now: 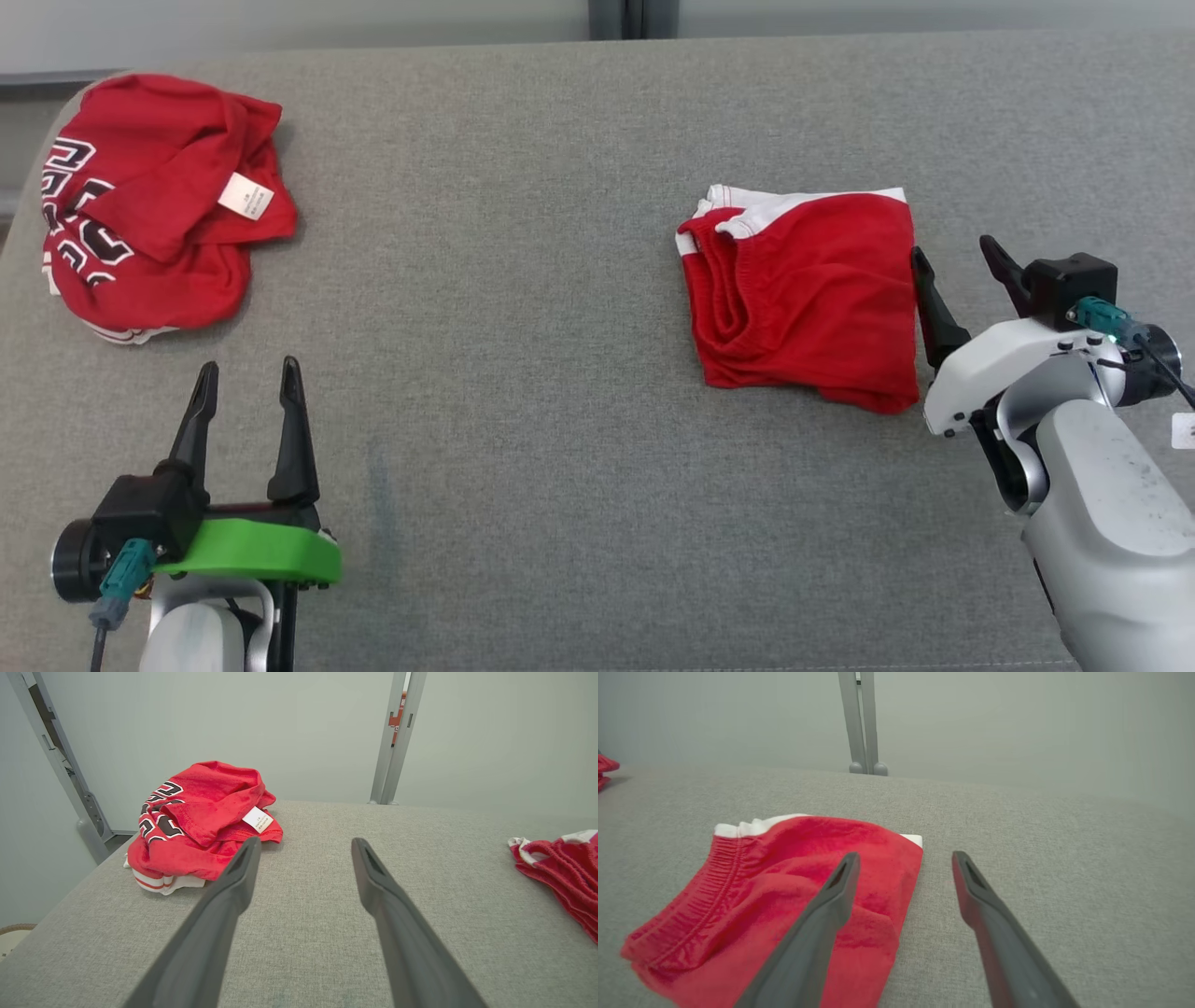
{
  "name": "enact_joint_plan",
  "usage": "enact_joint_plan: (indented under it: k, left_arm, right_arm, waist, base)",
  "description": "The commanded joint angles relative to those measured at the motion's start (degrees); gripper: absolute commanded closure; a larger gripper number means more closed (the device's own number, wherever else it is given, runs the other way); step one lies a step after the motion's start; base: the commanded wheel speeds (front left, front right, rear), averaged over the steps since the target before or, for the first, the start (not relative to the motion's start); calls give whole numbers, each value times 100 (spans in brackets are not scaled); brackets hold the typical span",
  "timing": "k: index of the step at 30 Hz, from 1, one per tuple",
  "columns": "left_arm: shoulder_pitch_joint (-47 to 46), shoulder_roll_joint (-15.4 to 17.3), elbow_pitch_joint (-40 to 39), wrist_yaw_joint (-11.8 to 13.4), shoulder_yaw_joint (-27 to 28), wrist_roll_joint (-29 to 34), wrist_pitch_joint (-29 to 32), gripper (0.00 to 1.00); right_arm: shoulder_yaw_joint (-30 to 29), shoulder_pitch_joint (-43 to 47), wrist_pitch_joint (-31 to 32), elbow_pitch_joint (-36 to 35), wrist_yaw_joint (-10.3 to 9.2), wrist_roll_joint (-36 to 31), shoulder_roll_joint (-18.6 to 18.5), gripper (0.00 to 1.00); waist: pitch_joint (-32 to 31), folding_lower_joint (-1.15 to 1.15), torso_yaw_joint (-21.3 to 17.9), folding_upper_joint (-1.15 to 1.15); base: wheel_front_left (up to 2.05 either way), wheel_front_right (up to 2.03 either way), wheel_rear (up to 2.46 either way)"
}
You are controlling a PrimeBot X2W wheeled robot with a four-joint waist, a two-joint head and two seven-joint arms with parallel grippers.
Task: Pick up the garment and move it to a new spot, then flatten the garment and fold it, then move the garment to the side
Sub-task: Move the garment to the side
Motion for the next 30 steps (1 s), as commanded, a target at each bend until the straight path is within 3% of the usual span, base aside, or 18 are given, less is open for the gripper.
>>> enact_joint_plan:
  k: [1, 13, 14, 15, 16, 23, 30]
  left_arm:
    - [-158, -24, 18, -11, -33, -25, 0, 0]
    - [-465, -39, 133, -13, -178, -51, 0, 0]
    - [-481, -39, 142, -13, -193, -54, 0, 0]
    - [-489, -39, 150, -13, -202, -56, 0, 0]
    - [-489, -40, 156, -13, -207, -56, 0, 0]
    - [-508, -56, 94, -14, -235, -87, 0, 0]
    - [-762, -3, -121, -14, -250, -64, -1, 0]
  right_arm:
    - [-30, -140, -36, 209, 0, -2, 24, 0]
    - [-80, -607, -373, 1981, 0, 134, 427, 0]
    - [-41, -627, -375, 2101, 0, 194, 479, 35]
    - [-3, -660, -403, 2188, 1, 255, 524, 82]
    - [36, -684, -434, 2243, 2, 290, 543, 100]
    - [464, -1240, -594, 2281, -8, 296, 176, 100]
    - [1148, -1981, -383, 1941, -5, 244, -618, 100]
  waist:
    - [268, 0, 173, 0]
    - [589, 0, 258, 0]
    - [592, 0, 263, 0]
    - [591, 0, 266, 0]
    - [588, 0, 268, 0]
    - [762, 0, 188, 0]
    - [1408, 0, -135, 0]
  base:
    - [0, 0, 0]
    - [0, 0, 0]
    - [0, 0, 0]
    - [0, 0, 0]
    - [0, 0, 0]
    - [0, 0, 0]
    - [0, 0, 0]
